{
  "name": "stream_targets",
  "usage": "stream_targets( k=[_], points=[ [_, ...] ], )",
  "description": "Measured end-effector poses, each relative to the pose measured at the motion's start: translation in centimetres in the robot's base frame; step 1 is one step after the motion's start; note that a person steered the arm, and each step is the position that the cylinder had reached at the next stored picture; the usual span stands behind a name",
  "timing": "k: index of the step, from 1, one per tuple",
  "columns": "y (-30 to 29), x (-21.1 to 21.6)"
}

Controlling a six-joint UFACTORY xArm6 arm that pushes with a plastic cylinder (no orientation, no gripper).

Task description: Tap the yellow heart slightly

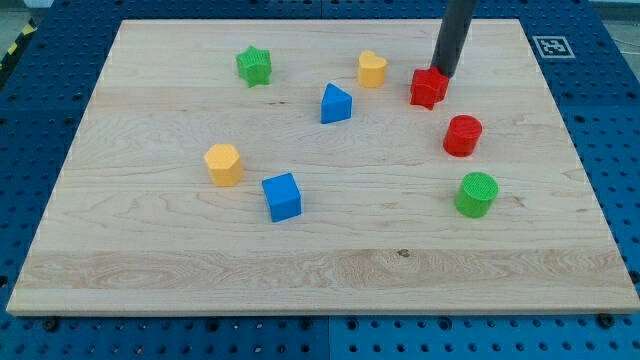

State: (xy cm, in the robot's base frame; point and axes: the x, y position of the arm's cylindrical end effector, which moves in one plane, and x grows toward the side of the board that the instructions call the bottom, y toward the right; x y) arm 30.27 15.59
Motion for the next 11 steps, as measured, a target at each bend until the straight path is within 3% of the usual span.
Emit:
stream_targets(
  k=[2,4,11],
  points=[
    [-3.2,-2.9],
    [-6.8,-1.4],
    [-5.2,0.7]
  ],
)
